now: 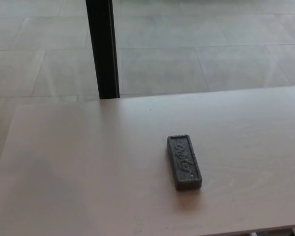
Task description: The robot uses its right hand to hold the eraser kept in the middle of the desk and use it to wipe the desk by swiping its surface twice
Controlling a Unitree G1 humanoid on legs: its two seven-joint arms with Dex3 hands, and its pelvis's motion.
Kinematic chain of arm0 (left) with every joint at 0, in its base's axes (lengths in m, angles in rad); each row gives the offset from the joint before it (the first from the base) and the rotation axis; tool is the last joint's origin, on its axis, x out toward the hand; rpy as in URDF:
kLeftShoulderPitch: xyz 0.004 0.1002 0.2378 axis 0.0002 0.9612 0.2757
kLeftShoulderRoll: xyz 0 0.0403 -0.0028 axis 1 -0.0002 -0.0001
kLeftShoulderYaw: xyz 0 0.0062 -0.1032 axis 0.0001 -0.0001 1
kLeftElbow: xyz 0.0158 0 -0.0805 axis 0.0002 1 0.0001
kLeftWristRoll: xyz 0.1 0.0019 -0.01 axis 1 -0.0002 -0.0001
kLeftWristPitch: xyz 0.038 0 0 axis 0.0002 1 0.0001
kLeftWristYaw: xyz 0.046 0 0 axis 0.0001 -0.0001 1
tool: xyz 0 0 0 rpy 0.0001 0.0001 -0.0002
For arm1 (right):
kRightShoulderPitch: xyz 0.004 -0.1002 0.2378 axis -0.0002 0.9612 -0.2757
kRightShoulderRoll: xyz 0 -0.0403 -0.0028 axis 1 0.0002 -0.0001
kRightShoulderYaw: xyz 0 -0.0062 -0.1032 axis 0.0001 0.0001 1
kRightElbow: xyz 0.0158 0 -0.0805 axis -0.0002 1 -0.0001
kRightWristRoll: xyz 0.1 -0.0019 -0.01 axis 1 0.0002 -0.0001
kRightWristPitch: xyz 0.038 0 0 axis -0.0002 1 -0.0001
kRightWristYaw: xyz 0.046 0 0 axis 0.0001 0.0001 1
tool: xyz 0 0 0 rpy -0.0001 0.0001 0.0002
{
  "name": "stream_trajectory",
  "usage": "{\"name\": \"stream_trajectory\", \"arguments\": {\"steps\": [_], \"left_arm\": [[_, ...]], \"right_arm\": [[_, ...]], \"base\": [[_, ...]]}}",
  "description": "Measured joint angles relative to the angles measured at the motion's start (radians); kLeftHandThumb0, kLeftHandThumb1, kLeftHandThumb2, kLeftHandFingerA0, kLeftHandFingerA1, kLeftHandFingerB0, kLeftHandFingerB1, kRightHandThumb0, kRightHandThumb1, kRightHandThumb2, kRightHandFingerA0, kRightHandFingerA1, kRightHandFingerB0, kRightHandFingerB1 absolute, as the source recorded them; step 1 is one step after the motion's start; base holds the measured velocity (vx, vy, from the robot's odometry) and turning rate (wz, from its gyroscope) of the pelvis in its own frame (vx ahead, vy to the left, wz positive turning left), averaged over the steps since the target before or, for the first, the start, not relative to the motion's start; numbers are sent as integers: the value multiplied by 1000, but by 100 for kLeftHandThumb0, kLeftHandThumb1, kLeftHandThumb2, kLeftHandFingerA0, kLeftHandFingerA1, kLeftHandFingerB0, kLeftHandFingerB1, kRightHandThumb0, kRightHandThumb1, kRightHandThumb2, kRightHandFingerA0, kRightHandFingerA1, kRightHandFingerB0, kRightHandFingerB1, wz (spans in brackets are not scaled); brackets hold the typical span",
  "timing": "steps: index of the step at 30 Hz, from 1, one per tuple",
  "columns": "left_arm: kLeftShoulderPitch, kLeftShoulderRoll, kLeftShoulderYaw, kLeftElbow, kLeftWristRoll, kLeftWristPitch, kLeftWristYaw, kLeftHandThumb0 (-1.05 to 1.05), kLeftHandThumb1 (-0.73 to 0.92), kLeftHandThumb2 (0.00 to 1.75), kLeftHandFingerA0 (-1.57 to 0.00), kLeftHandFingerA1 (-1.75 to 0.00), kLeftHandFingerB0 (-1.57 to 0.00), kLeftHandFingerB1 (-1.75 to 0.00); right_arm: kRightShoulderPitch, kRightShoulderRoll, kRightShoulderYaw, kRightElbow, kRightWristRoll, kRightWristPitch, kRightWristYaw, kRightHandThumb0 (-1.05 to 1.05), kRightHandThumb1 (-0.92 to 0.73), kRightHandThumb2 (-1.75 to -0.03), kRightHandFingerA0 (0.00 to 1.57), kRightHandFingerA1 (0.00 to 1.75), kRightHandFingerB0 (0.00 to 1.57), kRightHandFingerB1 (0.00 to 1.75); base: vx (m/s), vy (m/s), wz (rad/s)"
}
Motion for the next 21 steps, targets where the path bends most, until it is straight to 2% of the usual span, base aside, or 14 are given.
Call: {"name": "stream_trajectory", "arguments": {"steps": [1, 2, 5, 9, 11, 12, 13, 14, 15, 16, 17, 19, 20, 21], "left_arm": [[-1, 0, 11, 4, -7, 0, -1, -65, 82, 64, -53, -103, -42, -74], [-3, 0, 20, 6, -12, -1, -2, -65, 82, 64, -54, -102, -42, -74], [-7, 1, 40, 18, -25, -7, -5, -67, 80, 64, -53, -103, -43, -74], [-13, 0, 42, 22, -33, -9, -7, -68, 79, 63, -54, -110, -47, -80], [-13, 0, 42, 23, -38, -9, -8, -68, 80, 63, -57, -112, -47, -84], [-13, 0, 42, 23, -39, -9, -8, -69, 80, 63, -56, -113, -45, -82], [-13, 0, 42, 23, -40, -9, -8, -69, 80, 63, -56, -113, -45, -82], [-13, 0, 42, 23, -42, -9, -8, -67, 80, 63, -53, -107, -44, -77], [-13, 0, 42, 23, -43, -9, -8, -68, 80, 62, -52, -109, -44, -80], [-12, 0, 42, 23, -44, -9, -8, -68, 79, 63, -52, -112, -45, -83], [-12, 0, 42, 23, -45, -9, -8, -67, 81, 62, -51, -111, -46, -82], [-13, 0, 43, 23, -49, -9, -10, -67, 81, 62, -51, -111, -46, -82], [-13, 0, 43, 23, -50, -9, -10, -66, 80, 64, -51, -113, -45, -83], [-13, 0, 43, 23, -51, -9, -10, -67, 82, 64, -50, -111, -43, -81]], "right_arm": [[-11, -1, -28, 1, 13, -7, -1, -60, -52, -89, 71, 66, 43, 54], [-23, -4, -52, 1, 26, -13, -2, -57, -67, -60, 83, 55, 54, 40], [-83, -28, -126, -1, 64, -23, -19, -44, -71, -60, 80, 65, 37, 38], [-229, -90, -173, -18, 88, -31, -50, -49, -79, -63, 68, 82, 38, 39], [-311, -125, -181, -21, 94, -32, -66, -61, -80, -63, 67, 105, 42, 62], [-344, -135, -181, -24, 95, -32, -73, -65, -73, -71, 75, 106, 48, 73], [-385, -146, -181, -29, 97, -32, -81, -65, -73, -71, 75, 106, 48, 73], [-430, -154, -181, -36, 100, -32, -90, -73, -59, -85, 101, 100, 62, 80], [-471, -160, -180, -48, 101, -32, -98, -58, -58, -105, 86, 89, 71, 70], [-498, -161, -177, -59, 101, -32, -104, -53, -53, -111, 83, 84, 80, 73], [-523, -161, -171, -76, 101, -32, -110, -42, -56, -111, 82, 81, 85, 76], [-598, -161, -143, -154, 100, -28, -122, -42, -56, -111, 82, 81, 85, 76], [-628, -161, -129, -195, 100, -25, -128, -32, -67, -94, 87, 76, 92, 71], [-643, -160, -120, -220, 100, -23, -131, -27, -65, -96, 88, 81, 92, 76]], "base": [[0, 0, 0], [0, 0, 0], [0, 0, 0], [0, 0, 0], [0, 0, 0], [0, 0, 0], [0, 0, 0], [0, 0, 0], [0, 0, 0], [0, 0, 0], [0, 0, 0], [0, 0, 0], [0, 0, 0], [0, 0, 0]]}}
